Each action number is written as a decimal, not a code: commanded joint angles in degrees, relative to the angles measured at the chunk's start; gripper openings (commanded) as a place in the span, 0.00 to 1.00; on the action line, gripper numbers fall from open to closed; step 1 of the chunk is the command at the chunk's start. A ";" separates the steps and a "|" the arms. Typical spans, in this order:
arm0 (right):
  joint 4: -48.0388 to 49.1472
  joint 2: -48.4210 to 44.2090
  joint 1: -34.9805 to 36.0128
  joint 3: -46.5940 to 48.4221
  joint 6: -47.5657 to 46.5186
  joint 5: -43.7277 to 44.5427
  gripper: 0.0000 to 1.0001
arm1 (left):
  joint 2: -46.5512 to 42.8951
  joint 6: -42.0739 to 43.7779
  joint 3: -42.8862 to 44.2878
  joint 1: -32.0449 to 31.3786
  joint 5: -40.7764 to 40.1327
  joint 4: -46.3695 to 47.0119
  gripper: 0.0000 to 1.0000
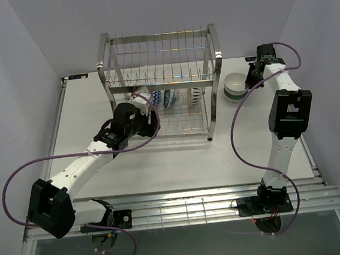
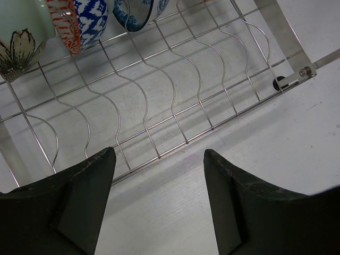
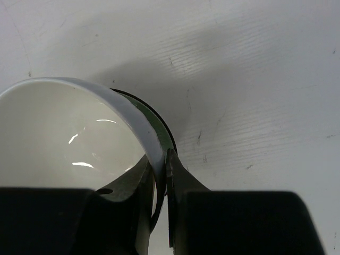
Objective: Unload the bowls from the dish rack
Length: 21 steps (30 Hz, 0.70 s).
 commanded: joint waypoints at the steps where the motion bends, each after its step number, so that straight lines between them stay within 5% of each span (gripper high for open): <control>1: 2.59 -1.08 0.25 0.48 -0.38 -0.06 0.08 | -1.29 -0.42 0.86 1.21 0.75 1.44 0.78; 5: 3.12 -1.17 0.60 -0.31 -0.64 -0.14 0.17 | -1.47 -0.59 0.94 1.56 1.19 1.44 0.78; 9: 3.21 -1.17 0.77 -0.32 -0.73 -0.32 0.36 | -1.38 -0.51 0.94 1.65 1.72 1.44 0.78; 21: 1.72 -3.01 1.30 1.00 -1.17 2.31 0.45 | -1.91 -0.59 0.85 2.26 2.69 1.44 0.78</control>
